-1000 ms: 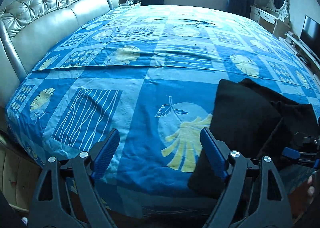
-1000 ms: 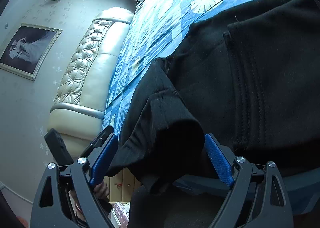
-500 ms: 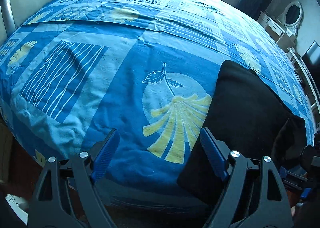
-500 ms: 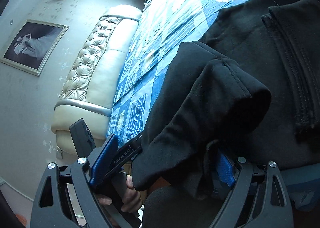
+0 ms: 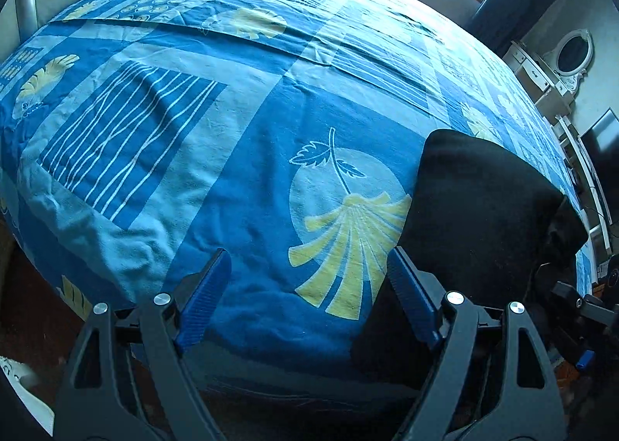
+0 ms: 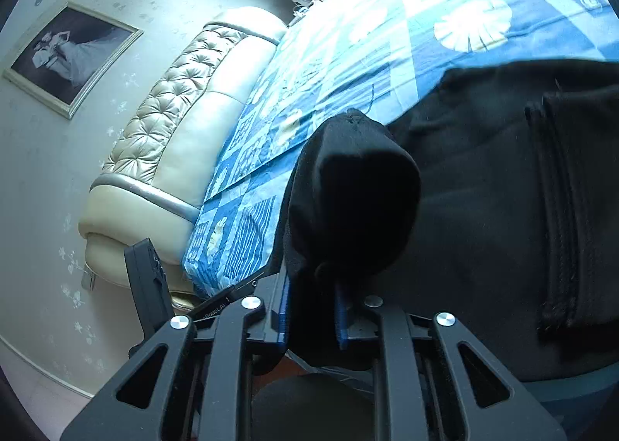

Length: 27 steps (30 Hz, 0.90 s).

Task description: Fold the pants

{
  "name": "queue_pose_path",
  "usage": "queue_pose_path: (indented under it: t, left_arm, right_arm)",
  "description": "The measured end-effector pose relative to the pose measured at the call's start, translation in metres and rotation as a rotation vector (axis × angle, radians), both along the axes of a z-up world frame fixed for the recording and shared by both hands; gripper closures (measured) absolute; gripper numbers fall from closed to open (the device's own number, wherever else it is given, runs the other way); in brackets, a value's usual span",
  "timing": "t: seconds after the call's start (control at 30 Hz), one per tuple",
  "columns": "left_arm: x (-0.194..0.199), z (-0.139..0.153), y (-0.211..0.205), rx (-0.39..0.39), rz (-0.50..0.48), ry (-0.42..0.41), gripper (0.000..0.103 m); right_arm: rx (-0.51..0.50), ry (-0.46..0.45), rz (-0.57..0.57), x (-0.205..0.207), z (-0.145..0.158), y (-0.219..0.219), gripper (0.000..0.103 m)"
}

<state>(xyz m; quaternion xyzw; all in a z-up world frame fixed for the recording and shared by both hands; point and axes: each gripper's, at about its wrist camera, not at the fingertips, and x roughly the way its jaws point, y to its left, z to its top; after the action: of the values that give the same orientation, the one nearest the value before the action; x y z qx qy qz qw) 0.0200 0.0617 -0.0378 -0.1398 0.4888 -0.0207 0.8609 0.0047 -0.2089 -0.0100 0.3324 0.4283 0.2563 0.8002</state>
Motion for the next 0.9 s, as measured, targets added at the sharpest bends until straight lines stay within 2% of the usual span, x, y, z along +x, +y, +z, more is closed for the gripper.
queue_pose_path:
  t: [0.1,0.23,0.5,0.67,0.8,0.9]
  left_arm:
    - [-0.002,0.011,0.000,0.004,0.002,-0.036,0.020]
    - [-0.004,0.020,-0.008,-0.030,-0.011,-0.047,0.020]
    - [-0.014,0.033,-0.058,-0.044,-0.155,-0.070,0.020]
    - [-0.012,0.034,-0.098,-0.056,-0.230,-0.073,0.016]
    - [-0.008,0.025,-0.129,-0.059,-0.273,-0.052,0.016]
    - [-0.006,0.016,-0.150,-0.050,-0.302,-0.042,0.016]
  right_arm:
    - [-0.034,-0.068,0.011,0.004,0.024,-0.016,0.094]
    - [-0.086,-0.123,-0.011,0.005,0.049,-0.054,0.094]
    - [-0.185,-0.131,-0.178,-0.018,0.065,-0.180,0.095]
    - [-0.199,-0.082,-0.330,-0.043,0.051,-0.263,0.095]
    - [-0.201,0.001,-0.408,-0.055,0.017,-0.306,0.102]
    - [-0.158,0.066,-0.427,-0.061,-0.010,-0.326,0.102]
